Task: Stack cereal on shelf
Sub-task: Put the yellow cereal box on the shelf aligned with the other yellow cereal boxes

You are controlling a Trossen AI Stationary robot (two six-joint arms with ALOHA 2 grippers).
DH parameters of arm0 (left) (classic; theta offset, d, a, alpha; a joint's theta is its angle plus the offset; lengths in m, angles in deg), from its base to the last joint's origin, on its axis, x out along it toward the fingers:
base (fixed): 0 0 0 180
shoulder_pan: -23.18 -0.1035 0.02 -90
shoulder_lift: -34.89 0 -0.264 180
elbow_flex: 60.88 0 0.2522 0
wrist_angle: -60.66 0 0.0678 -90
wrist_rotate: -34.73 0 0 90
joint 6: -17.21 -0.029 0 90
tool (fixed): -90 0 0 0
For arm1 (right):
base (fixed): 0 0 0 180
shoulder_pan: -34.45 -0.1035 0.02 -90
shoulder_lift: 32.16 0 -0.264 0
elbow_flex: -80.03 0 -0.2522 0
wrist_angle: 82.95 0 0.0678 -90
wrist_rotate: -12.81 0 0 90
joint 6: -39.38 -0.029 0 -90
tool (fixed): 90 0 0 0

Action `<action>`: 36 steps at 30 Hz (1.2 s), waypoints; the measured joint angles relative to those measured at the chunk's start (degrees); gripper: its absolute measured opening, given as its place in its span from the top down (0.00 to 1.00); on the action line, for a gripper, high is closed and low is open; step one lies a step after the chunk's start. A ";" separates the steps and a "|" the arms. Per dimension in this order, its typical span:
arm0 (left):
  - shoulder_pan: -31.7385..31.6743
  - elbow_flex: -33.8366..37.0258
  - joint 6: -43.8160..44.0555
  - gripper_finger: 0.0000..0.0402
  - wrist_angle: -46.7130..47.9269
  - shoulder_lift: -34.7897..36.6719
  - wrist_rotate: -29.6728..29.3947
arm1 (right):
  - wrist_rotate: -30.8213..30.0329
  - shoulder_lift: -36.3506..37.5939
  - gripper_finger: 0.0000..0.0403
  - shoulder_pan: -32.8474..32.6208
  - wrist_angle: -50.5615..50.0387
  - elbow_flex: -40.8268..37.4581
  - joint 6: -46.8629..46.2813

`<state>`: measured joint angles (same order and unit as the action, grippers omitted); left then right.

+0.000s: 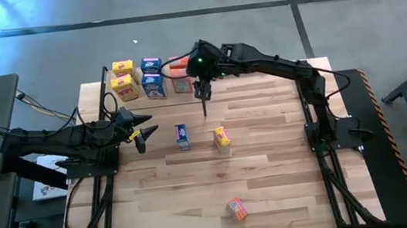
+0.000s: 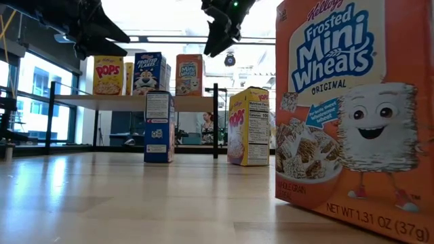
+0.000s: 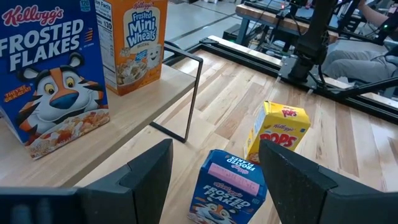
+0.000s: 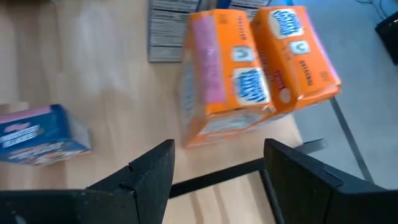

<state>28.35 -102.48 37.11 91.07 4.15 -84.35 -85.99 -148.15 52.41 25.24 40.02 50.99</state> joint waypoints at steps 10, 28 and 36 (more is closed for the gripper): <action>0.00 0.00 0.03 0.43 -0.17 0.00 0.02 | 0.05 2.54 0.40 -3.60 -6.17 0.02 -6.87; 0.15 0.00 2.40 0.43 -0.18 0.00 11.41 | 1.16 3.87 0.40 -9.69 -20.56 0.04 -26.39; 0.15 0.00 3.61 0.43 -0.15 0.00 12.50 | 1.90 3.61 0.40 -13.10 -25.65 0.02 -40.10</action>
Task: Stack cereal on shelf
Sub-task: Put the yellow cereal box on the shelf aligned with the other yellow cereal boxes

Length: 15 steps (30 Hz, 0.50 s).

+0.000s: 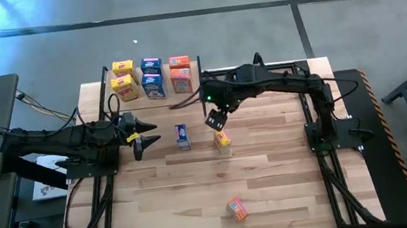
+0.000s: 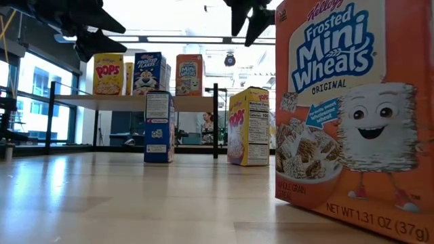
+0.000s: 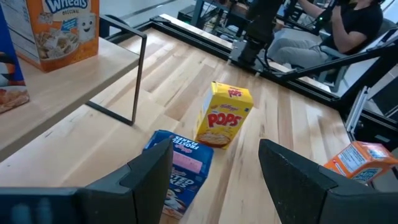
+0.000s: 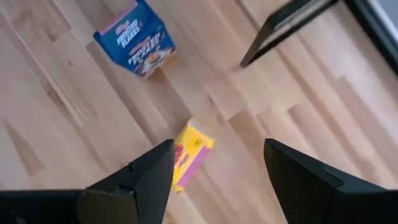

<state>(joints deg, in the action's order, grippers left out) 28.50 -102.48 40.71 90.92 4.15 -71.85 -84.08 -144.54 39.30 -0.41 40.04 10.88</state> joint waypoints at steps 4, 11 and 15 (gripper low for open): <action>0.00 0.00 -0.02 0.43 0.00 0.00 -0.01 | -0.73 -0.07 0.40 -1.64 -1.37 0.00 -5.73; 0.00 0.00 -0.04 0.43 0.00 0.00 -0.02 | -1.49 -0.22 0.40 -3.93 -3.92 -2.17 -15.61; 0.00 0.00 -0.04 0.43 -0.02 0.00 -0.02 | -1.52 -0.16 0.40 -5.11 -3.15 -5.71 -18.90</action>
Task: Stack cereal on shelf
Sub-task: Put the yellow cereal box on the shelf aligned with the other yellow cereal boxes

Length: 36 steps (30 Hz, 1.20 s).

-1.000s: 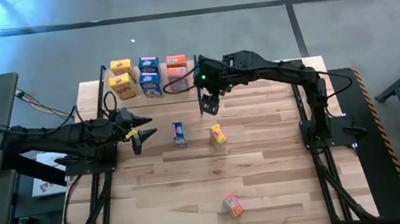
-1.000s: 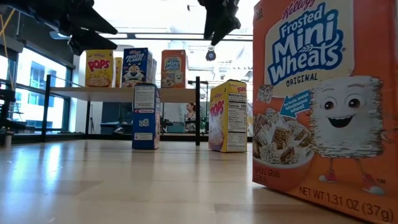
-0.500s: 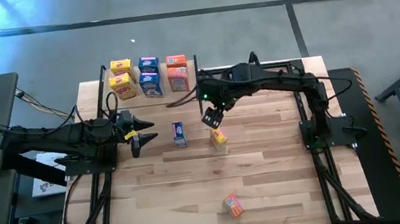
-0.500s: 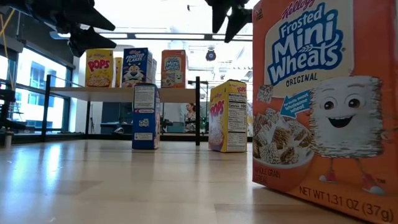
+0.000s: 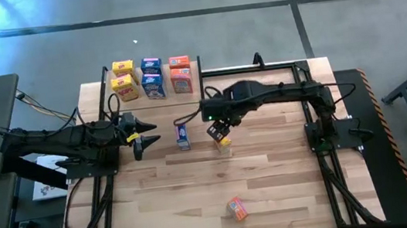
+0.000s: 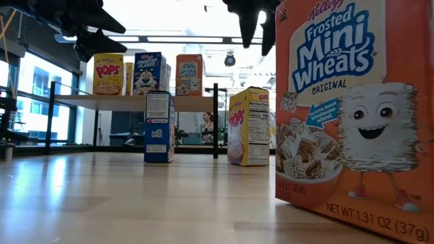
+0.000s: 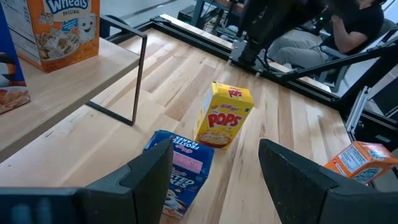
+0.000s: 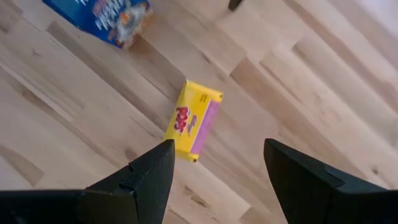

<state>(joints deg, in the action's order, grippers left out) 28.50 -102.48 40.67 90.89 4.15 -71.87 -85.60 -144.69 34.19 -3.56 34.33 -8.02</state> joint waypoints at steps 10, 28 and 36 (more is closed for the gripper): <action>0.01 0.00 -0.04 0.43 0.00 0.00 -0.04 | 0.03 -0.02 0.40 -2.10 3.24 -4.55 -5.30; 0.02 0.00 -0.06 0.43 0.00 0.00 -0.09 | -0.36 -0.02 0.40 -4.73 5.26 -5.17 -6.94; 0.02 0.00 -0.07 0.43 0.00 0.00 -0.11 | -0.53 -0.02 0.40 -5.85 4.33 -5.17 -8.18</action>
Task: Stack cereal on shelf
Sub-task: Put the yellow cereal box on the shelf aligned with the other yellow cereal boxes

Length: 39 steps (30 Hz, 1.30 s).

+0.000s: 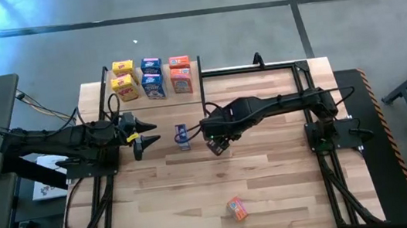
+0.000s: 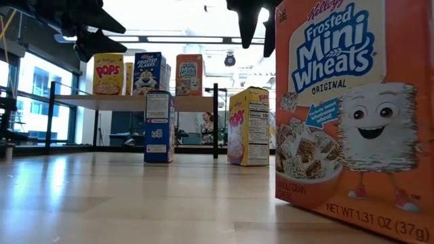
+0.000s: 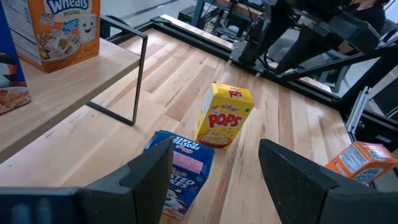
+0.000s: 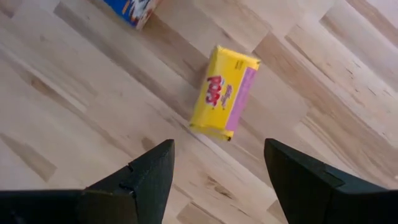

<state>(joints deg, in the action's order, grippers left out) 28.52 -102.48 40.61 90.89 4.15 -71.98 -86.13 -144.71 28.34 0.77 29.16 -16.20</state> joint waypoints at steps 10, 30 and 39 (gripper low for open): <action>0.00 0.00 0.00 0.43 0.00 0.00 0.02 | -0.10 0.00 0.32 -0.70 -0.42 0.00 -0.98; 0.00 0.00 0.43 0.43 0.00 0.00 0.02 | -5.52 -0.18 0.30 0.10 0.53 0.00 -2.47; 0.00 0.00 0.48 0.43 0.00 0.00 0.02 | -5.70 -3.22 0.30 0.19 0.96 0.00 -1.04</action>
<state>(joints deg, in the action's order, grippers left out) 28.53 -102.48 41.09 90.89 4.15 -71.96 -91.83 -147.94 28.53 1.73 29.16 -17.25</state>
